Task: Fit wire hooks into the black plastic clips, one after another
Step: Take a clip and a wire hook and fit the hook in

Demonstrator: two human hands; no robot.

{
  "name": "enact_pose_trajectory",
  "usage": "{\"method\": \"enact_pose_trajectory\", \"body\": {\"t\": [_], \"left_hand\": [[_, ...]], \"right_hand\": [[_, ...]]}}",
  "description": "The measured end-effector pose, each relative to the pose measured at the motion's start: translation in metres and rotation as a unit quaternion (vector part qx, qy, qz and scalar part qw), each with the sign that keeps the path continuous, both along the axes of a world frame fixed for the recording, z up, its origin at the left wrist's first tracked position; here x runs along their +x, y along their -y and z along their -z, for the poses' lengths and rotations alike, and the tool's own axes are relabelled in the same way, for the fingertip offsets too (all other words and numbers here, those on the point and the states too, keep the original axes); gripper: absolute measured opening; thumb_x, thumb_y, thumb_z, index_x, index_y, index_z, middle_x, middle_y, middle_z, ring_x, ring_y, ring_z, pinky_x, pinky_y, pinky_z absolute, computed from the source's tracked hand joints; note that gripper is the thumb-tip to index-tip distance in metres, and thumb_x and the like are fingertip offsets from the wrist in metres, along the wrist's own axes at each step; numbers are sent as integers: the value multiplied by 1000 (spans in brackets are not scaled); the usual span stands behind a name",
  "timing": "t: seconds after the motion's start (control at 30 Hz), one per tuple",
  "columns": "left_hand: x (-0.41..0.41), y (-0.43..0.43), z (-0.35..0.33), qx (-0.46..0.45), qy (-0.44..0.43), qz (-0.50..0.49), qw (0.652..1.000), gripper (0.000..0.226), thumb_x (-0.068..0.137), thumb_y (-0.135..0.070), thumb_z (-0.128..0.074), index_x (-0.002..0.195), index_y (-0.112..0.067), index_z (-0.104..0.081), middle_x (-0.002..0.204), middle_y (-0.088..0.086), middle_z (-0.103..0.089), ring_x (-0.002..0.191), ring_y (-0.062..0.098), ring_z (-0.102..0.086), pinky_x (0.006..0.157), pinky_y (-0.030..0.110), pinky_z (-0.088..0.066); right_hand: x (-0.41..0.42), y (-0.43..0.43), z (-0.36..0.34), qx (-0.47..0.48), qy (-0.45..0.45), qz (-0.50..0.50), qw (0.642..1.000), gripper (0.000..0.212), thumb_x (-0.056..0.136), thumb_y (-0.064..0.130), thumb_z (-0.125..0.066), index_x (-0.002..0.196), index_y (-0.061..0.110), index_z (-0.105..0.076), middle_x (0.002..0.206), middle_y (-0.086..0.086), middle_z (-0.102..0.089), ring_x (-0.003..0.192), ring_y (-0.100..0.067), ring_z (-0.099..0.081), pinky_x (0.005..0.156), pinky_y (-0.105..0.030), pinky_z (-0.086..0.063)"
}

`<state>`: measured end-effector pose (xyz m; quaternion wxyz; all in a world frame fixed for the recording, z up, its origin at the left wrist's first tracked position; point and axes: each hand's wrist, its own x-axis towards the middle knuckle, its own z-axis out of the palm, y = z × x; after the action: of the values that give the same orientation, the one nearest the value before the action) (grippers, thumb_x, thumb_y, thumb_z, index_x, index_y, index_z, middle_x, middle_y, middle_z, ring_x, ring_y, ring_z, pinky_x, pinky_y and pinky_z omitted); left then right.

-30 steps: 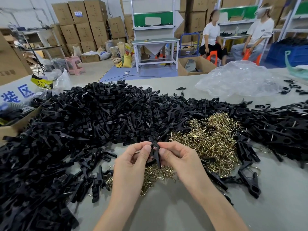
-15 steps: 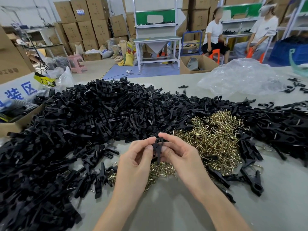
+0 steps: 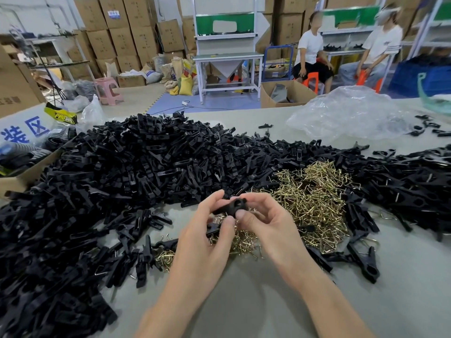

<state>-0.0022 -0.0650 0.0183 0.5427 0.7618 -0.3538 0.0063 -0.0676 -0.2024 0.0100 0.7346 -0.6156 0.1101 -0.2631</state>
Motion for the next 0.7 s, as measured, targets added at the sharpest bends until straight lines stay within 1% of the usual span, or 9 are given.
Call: {"method": "enact_pose_trajectory", "body": {"t": [0.1,0.17,0.23,0.3,0.4,0.47,0.53,0.6,0.7], "left_hand": [[3,-6,2,53,69,-11,996,43,98,-56,-40,139,-44,-40,134,-30,-51,128,-7,-46,103,19,-40],[5,-8,2,138,153,-11,978,47,98,-57,-38,140,-36,-40,133,-26,-48,127,-8,-41,105,13,-29],[7,-7,5,245,225,11,943,52,96,-61,-36,140,-35,-43,134,-20,-46,127,1,-38,107,19,-24],[10,-7,10,319,243,31,916,53,96,-64,-35,143,-40,-40,139,-21,-40,130,5,-34,112,26,-24],[14,-6,13,309,224,34,924,43,96,-58,-43,134,-38,-52,133,-21,-46,126,6,-42,108,26,-32],[16,-5,13,294,229,14,928,33,96,-52,-50,121,-34,-61,125,-20,-53,119,6,-47,101,25,-37],[16,-4,14,275,242,-13,930,19,94,-42,-59,103,-28,-68,113,-17,-61,108,11,-56,91,27,-44],[16,-4,13,262,251,-42,931,13,92,-36,-61,91,-24,-68,102,-14,-65,97,14,-61,83,30,-49],[17,-6,12,237,228,-58,942,14,93,-36,-53,89,-26,-62,90,-15,-63,87,13,-59,80,32,-49]], "right_hand": [[-1,7,2,11,2,34,999,21,90,10,-72,106,22,-67,107,2,-74,96,-16,-70,85,-29,-58],[-1,14,4,44,10,67,997,22,87,13,-71,106,21,-64,102,3,-74,93,-18,-70,84,-31,-58],[0,21,5,113,32,96,988,22,88,6,-68,106,18,-63,94,4,-72,85,-16,-69,78,-28,-57],[1,24,4,162,53,109,979,22,90,1,-66,106,15,-63,95,-1,-67,79,-14,-68,72,-25,-57],[1,22,3,166,52,102,979,23,91,-3,-64,107,13,-62,97,-5,-63,75,-13,-69,69,-24,-57],[0,20,2,159,45,99,981,24,92,-3,-64,107,14,-62,97,-4,-63,75,-13,-70,69,-24,-57],[-1,17,0,152,35,99,983,23,92,-4,-64,107,14,-62,100,-6,-62,75,-13,-70,70,-24,-57],[-1,15,-2,150,28,94,984,23,93,-4,-63,107,14,-62,103,-8,-61,74,-13,-69,71,-24,-57],[-2,13,-4,146,21,85,985,22,93,-2,-64,106,15,-62,107,-11,-60,75,-13,-69,71,-24,-57]]}}
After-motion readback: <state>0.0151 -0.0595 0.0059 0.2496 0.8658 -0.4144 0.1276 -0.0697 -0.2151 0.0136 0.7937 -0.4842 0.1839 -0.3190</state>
